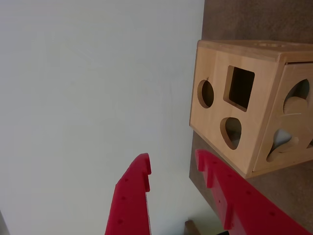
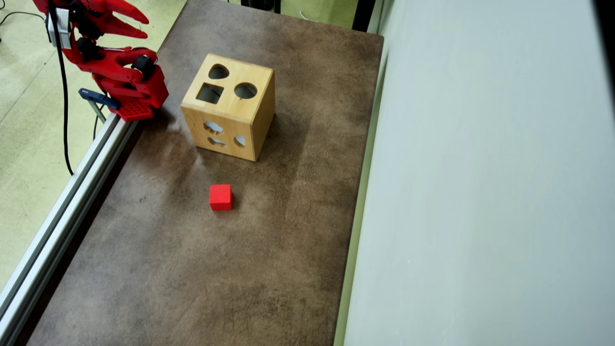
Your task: Pick and place the red cube on the square hole
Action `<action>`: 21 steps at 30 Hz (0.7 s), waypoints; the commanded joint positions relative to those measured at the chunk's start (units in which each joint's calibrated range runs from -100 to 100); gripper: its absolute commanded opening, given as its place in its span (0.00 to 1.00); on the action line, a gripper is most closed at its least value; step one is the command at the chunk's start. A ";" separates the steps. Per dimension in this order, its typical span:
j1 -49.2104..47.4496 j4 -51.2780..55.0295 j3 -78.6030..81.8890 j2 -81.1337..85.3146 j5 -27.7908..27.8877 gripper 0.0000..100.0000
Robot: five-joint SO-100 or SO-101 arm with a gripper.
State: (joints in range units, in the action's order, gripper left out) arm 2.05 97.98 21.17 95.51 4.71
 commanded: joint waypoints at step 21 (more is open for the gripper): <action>2.11 -0.39 -3.64 -11.98 0.34 0.15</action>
State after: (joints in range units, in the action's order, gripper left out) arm 2.41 97.98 20.99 91.10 4.71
